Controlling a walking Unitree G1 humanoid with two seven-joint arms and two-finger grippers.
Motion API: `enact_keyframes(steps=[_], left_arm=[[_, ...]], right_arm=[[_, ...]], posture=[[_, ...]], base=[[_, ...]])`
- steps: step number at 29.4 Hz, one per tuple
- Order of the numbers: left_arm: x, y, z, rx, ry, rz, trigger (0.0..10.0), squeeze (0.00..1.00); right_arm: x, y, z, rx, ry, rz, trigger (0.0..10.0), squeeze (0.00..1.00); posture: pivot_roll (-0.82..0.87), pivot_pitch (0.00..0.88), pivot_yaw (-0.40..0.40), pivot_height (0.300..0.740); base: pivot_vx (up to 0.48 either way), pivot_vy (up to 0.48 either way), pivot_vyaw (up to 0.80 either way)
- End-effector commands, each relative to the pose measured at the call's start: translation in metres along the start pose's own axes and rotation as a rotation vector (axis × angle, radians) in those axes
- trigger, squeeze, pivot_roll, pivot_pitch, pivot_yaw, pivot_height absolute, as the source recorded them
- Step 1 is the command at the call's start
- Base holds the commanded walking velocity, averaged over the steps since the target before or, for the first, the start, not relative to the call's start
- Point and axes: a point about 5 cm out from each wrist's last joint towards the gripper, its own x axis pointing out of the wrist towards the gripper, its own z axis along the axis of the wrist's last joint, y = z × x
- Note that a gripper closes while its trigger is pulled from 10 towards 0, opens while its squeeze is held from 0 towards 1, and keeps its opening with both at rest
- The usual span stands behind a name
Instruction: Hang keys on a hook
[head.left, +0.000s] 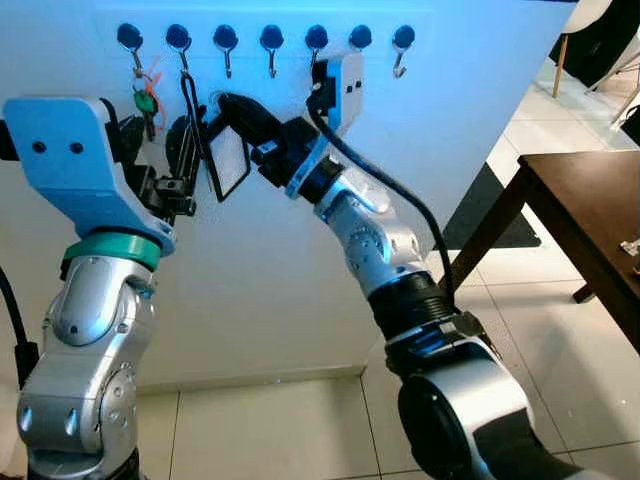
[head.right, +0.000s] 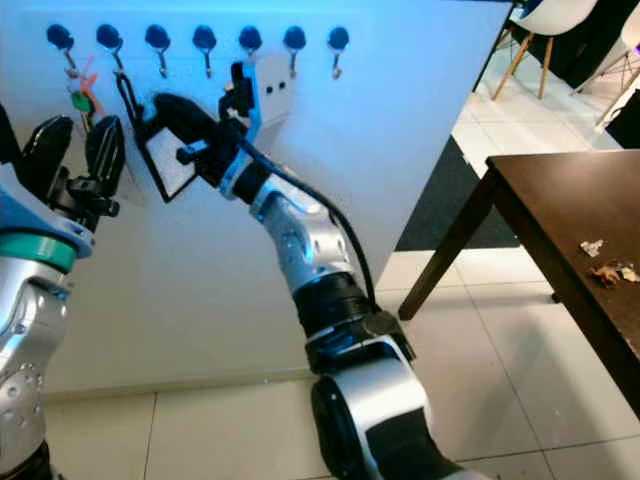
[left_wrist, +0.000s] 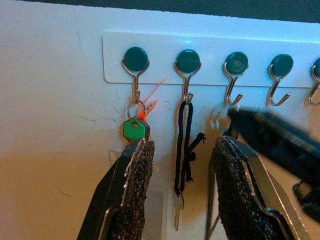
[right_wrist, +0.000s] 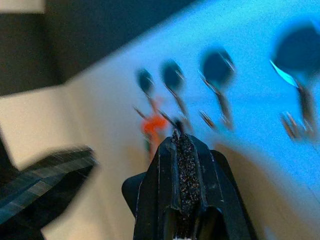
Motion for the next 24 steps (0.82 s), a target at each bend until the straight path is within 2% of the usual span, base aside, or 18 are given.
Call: enact_keyframes(steps=[1, 5, 10, 15, 16, 17, 24], left_arm=[[-0.002, -0.001, -0.001, -0.005, 0.009, -0.003, 10.0, 0.0], [-0.002, -0.001, -0.002, -0.005, 0.01, -0.003, 10.0, 0.0], [-0.002, -0.001, -0.002, -0.006, 0.011, -0.004, 10.0, 0.0], [-0.002, -0.001, -0.003, -0.007, 0.014, -0.006, 10.0, 0.0], [-0.001, -0.002, -0.003, -0.007, 0.014, -0.01, 10.0, 0.0], [-0.001, -0.002, -0.003, -0.007, 0.014, -0.011, 10.0, 0.0], [0.0, -0.003, -0.004, -0.01, 0.017, -0.017, 10.0, 0.0]], right_arm=[[0.02, 0.029, -0.005, 0.068, -0.042, 0.102, 10.0, 0.0], [0.02, 0.031, -0.002, 0.045, -0.039, 0.134, 10.0, 0.0], [0.018, 0.028, 0.002, 0.019, -0.048, 0.103, 10.0, 0.0], [0.015, 0.025, 0.002, 0.028, -0.066, 0.045, 10.0, 0.0], [0.009, 0.02, 0.002, 0.032, -0.087, -0.038, 10.0, 0.0], [0.006, 0.018, 0.002, 0.027, -0.093, -0.062, 10.0, 0.0], [-0.002, 0.02, 0.001, -0.003, -0.098, -0.086, 10.0, 0.0]], posture=[[0.05, 0.092, 0.052, 0.74], [0.05, 0.092, 0.052, 0.74], [0.05, 0.094, 0.053, 0.74], [0.05, 0.092, 0.058, 0.74], [0.05, 0.093, 0.062, 0.74], [0.05, 0.093, 0.062, 0.74], [0.04, 0.102, 0.068, 0.74]], base=[[0.0, 0.0, 0.0], [0.0, 0.0, 0.0], [0.0, 0.0, 0.0], [0.0, 0.0, 0.0], [0.0, 0.0, 0.0], [0.0, 0.0, 0.0], [0.0, 0.0, 0.0]])
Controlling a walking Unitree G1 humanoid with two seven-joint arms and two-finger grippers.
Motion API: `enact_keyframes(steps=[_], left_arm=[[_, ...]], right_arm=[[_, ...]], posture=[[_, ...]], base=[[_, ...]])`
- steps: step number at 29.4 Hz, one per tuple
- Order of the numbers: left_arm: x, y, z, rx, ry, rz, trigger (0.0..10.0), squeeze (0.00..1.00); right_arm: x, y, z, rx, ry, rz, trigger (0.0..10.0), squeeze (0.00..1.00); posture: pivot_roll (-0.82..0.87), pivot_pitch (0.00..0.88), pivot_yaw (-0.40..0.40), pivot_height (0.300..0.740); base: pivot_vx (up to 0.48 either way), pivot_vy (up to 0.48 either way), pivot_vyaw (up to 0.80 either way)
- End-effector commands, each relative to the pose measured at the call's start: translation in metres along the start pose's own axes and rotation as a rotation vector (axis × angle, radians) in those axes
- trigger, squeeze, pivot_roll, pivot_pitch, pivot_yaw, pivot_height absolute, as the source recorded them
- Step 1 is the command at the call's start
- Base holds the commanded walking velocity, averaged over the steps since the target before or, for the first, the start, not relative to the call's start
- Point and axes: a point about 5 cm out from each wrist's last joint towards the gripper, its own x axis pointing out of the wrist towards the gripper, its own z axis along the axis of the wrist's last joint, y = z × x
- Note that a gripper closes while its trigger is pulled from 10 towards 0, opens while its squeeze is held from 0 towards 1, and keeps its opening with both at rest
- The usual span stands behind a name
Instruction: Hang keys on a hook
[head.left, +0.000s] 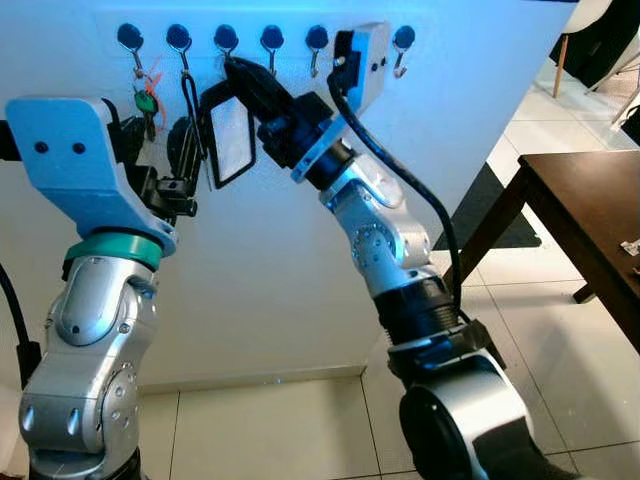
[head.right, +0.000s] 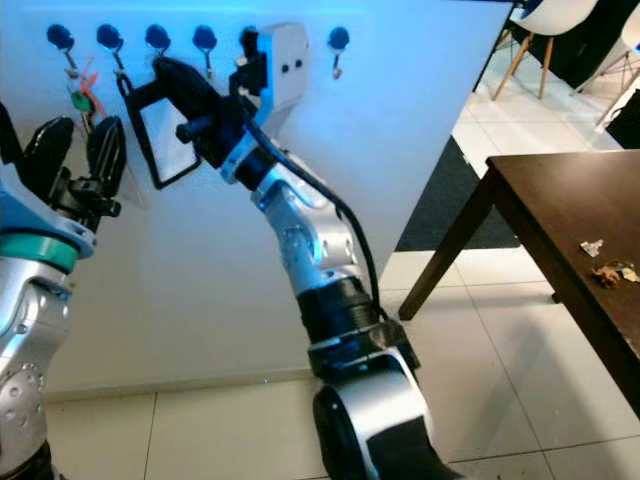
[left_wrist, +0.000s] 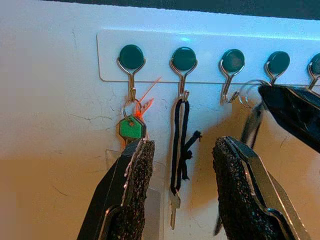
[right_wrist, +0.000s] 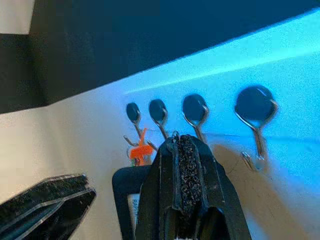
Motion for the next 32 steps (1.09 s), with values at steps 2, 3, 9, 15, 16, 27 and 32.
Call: enact_keyframes(steps=[2, 3, 9, 15, 16, 27, 32], left_arm=[[-0.0001, -0.0015, -0.0029, -0.008, 0.013, -0.009, 10.0, 0.0], [-0.0001, -0.0015, -0.0029, -0.008, 0.013, -0.009, 10.0, 0.0], [0.0018, -0.0026, -0.0017, -0.01, 0.009, -0.015, 10.0, 0.0], [0.0013, -0.0012, -0.0013, -0.004, 0.008, -0.01, 10.0, 0.0], [0.0013, -0.0012, -0.0013, -0.004, 0.008, -0.01, 10.0, 0.0], [0.0013, -0.001, -0.0012, -0.003, 0.007, -0.011, 10.0, 0.0], [0.0008, -0.0016, -0.001, -0.004, 0.006, -0.012, 10.0, 0.0]], right_arm=[[0.0065, 0.0242, -0.0107, 0.052, -0.019, 0.042, 10.0, 0.0], [0.0065, 0.0242, -0.0107, 0.052, -0.019, 0.042, 10.0, 0.0], [0.0056, 0.0231, -0.0125, 0.07, -0.013, 0.03, 10.0, 0.0], [0.0068, 0.0202, -0.0094, 0.112, -0.027, -0.006, 10.0, 0.0], [0.0068, 0.0202, -0.0094, 0.112, -0.027, -0.006, 10.0, 0.0], [0.0077, 0.0159, -0.0051, 0.162, -0.036, 0.003, 10.0, 0.0], [0.0091, 0.0194, -0.0043, 0.159, -0.024, 0.07, 10.0, 0.0]], posture=[[0.04, 0.097, 0.07, 0.74], [0.04, 0.097, 0.07, 0.74], [0.04, 0.094, 0.073, 0.74], [0.05, 0.095, 0.07, 0.74], [0.05, 0.095, 0.07, 0.74], [0.05, 0.087, 0.072, 0.74], [0.05, 0.086, 0.067, 0.74]], base=[[0.0, 0.0, 0.0], [0.0, 0.0, 0.0], [0.0, 0.0, 0.0], [0.0, 0.0, 0.0], [0.0, 0.0, 0.0], [0.0, 0.0, 0.0], [0.0, 0.0, 0.0]])
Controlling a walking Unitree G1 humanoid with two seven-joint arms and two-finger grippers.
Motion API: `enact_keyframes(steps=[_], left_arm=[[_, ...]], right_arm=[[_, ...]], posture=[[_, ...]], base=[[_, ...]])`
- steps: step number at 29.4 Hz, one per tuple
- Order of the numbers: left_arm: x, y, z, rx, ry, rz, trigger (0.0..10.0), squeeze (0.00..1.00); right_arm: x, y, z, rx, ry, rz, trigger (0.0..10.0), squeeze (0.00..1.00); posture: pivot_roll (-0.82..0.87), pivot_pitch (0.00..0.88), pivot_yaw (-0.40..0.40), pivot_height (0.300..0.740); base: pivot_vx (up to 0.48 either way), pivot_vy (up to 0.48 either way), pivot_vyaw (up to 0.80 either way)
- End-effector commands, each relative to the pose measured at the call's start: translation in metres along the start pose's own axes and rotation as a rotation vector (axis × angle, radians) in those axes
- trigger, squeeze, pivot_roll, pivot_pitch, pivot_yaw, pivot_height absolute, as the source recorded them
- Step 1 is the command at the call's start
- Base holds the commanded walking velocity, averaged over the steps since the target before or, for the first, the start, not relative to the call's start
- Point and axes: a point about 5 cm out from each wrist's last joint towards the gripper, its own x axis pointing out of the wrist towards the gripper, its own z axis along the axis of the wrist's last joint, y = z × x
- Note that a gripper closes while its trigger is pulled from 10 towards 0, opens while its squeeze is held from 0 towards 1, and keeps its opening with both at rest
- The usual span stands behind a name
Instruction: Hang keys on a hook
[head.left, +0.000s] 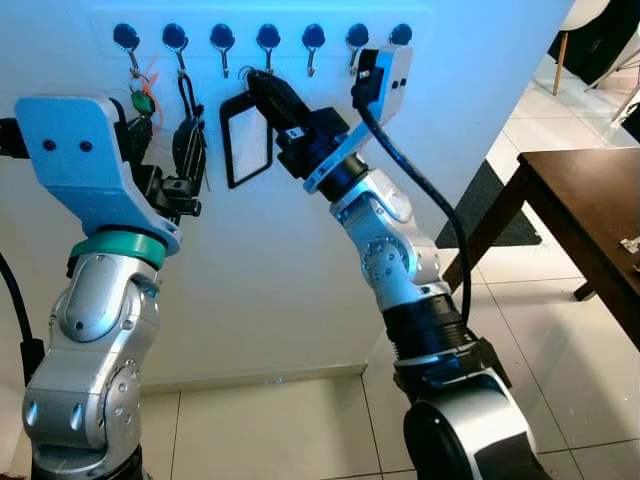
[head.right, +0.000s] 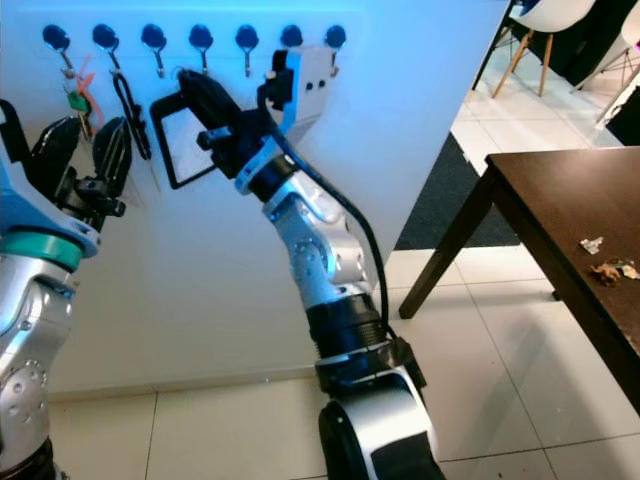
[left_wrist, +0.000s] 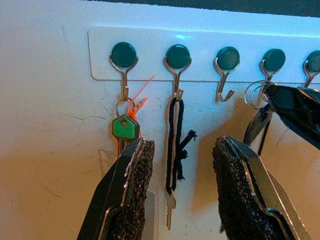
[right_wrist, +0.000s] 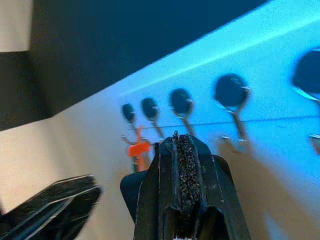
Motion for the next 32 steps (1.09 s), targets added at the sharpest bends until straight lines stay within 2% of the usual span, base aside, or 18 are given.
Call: enact_keyframes(steps=[1, 9, 19, 23, 32], left_arm=[[-0.001, 0.0, 0.0, -0.003, 0.0, -0.005, 10.0, 0.0], [-0.001, 0.001, 0.001, 0.0, -0.006, 0.002, 10.0, 0.0], [-0.002, 0.001, 0.001, 0.002, -0.005, 0.0, 10.0, 0.0], [-0.001, 0.0, 0.001, 0.0, -0.004, -0.004, 10.0, 0.0], [0.0, 0.0, 0.001, 0.0, -0.003, -0.007, 10.0, 0.0]], right_arm=[[0.014, 0.02, -0.007, 0.068, -0.003, 0.083, 10.0, 0.0], [0.017, 0.021, -0.005, 0.085, -0.008, 0.096, 10.0, 0.0], [0.015, 0.014, -0.002, 0.096, -0.036, 0.036, 10.0, 0.0], [0.008, 0.012, -0.008, 0.125, -0.028, 0.014, 10.0, 0.0], [0.005, 0.01, -0.014, 0.18, -0.029, -0.018, 10.0, 0.0]], posture=[[0.05, 0.082, 0.065, 0.74], [0.06, 0.083, 0.061, 0.74], [0.06, 0.078, 0.064, 0.74], [0.05, 0.08, 0.069, 0.74], [0.06, 0.078, 0.073, 0.74]], base=[[0.0, 0.0, 0.0], [0.0, 0.0, 0.0], [0.0, 0.0, 0.0], [0.0, 0.0, 0.0], [0.0, 0.0, 0.0]])
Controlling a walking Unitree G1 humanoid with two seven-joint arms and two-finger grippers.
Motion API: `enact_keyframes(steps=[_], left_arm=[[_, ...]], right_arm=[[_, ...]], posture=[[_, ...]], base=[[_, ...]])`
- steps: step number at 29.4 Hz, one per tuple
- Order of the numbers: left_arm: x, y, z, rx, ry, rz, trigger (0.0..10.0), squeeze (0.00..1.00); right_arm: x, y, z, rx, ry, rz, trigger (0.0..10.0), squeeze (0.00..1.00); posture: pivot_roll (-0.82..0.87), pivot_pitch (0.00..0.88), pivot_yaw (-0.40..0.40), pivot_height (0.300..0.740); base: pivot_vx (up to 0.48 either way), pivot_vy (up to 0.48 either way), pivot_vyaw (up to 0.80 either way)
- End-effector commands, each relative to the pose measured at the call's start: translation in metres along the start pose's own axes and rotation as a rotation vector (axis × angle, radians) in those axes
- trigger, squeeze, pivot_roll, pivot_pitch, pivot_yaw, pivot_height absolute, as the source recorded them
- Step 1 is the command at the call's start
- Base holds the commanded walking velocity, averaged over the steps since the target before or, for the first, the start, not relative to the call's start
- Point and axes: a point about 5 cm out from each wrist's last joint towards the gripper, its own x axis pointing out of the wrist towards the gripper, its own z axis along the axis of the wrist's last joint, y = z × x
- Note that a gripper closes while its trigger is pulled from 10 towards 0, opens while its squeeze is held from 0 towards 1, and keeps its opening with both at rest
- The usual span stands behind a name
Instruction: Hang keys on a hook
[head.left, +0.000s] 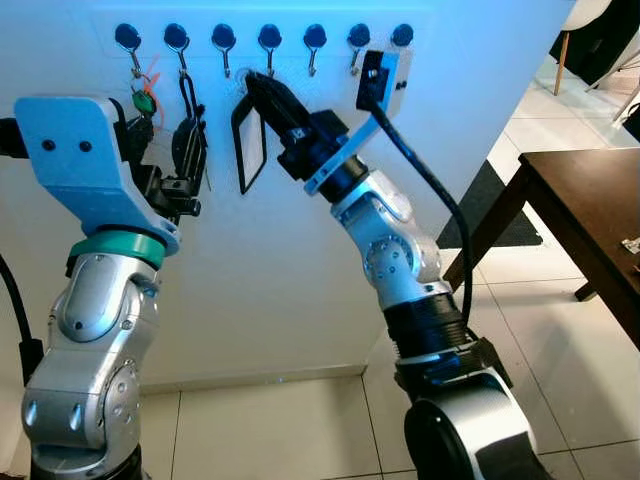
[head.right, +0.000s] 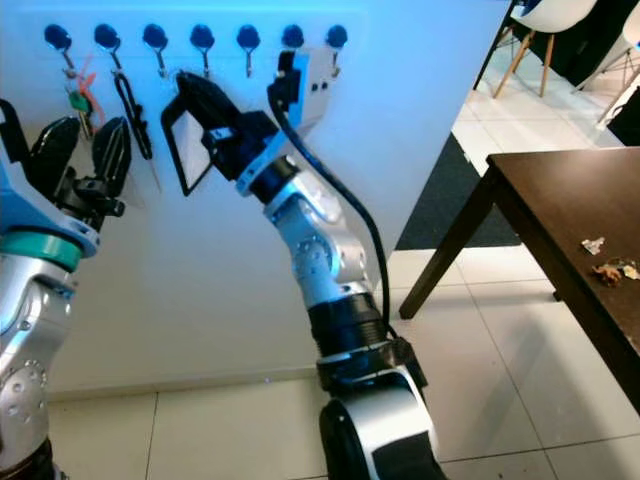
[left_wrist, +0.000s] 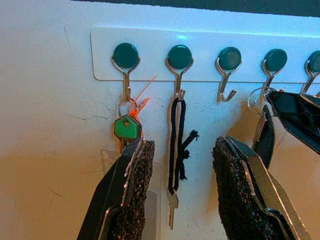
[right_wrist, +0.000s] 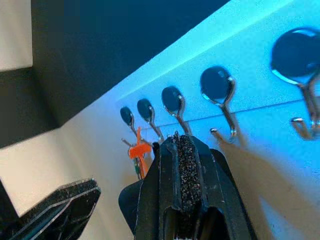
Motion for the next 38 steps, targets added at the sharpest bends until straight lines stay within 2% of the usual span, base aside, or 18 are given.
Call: enact_keyframes(steps=[1, 11, 20, 31, 38], left_arm=[[0.0, 0.0, 0.001, -0.002, -0.003, -0.007, 10.0, 0.0], [0.0, 0.0, 0.001, -0.002, -0.005, -0.007, 10.0, 0.0], [-0.002, 0.0, 0.002, 0.0, -0.006, -0.002, 10.0, 0.0], [-0.002, 0.0, 0.002, -0.001, -0.005, -0.002, 10.0, 0.0], [-0.001, 0.0, 0.001, 0.0, -0.004, -0.004, 10.0, 0.0]], right_arm=[[0.01, 0.014, -0.013, 0.092, -0.011, 0.021, 10.0, 0.0], [0.018, 0.014, -0.008, 0.071, 0.011, 0.088, 10.0, 0.0], [0.02, 0.02, -0.009, 0.104, 0.016, 0.141, 10.0, 0.0], [0.017, 0.02, -0.009, 0.129, 0.0, 0.123, 10.0, 0.0], [0.014, 0.01, -0.01, 0.144, -0.005, 0.082, 10.0, 0.0]], posture=[[0.06, 0.077, 0.073, 0.74], [0.06, 0.077, 0.073, 0.74], [0.07, 0.081, 0.067, 0.74], [0.06, 0.081, 0.068, 0.74], [0.06, 0.08, 0.072, 0.74]], base=[[0.0, 0.0, 0.0], [0.0, 0.0, 0.0], [0.0, 0.0, 0.0], [0.0, 0.0, 0.0], [0.0, 0.0, 0.0]])
